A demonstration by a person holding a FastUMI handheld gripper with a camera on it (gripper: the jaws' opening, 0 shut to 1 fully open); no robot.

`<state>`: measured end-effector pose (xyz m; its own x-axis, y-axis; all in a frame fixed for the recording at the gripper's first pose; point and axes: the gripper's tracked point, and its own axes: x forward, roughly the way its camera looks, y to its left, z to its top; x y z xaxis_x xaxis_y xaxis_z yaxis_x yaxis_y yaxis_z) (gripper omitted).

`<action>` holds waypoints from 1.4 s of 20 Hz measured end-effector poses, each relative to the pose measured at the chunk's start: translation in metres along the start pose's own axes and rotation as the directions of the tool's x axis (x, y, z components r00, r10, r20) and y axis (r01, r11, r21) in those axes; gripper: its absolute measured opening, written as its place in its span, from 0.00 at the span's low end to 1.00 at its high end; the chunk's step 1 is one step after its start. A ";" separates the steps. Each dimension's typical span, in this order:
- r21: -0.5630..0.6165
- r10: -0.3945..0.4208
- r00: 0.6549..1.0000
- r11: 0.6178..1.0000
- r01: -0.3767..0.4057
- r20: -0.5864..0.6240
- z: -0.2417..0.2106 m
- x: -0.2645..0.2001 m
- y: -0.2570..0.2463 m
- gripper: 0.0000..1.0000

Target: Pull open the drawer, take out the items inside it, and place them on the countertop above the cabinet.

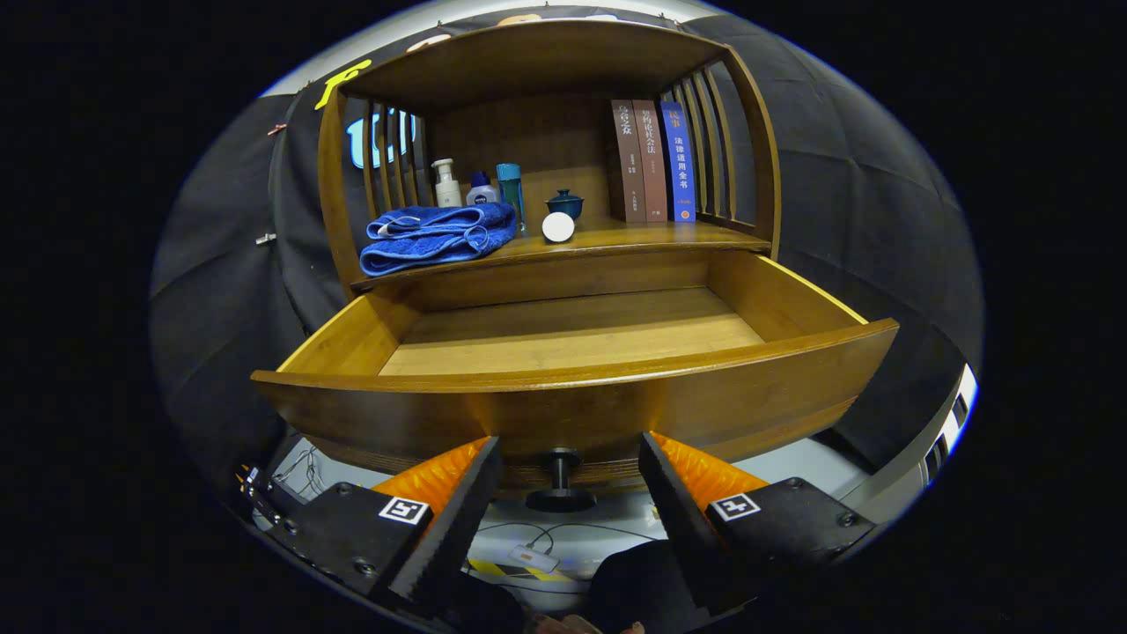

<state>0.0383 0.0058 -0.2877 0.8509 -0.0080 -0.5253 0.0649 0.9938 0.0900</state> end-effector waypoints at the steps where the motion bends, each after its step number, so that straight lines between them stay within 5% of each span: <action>1: -0.013 -0.005 1.000 1.000 0.005 0.005 0.001 0.000 0.000 1.00; 28: 0.023 0.028 0.999 0.999 -0.029 0.047 0.076 0.145 0.006 1.00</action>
<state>0.2020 0.0019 -0.2989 0.8757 0.0145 -0.4827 0.0524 0.9908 0.1249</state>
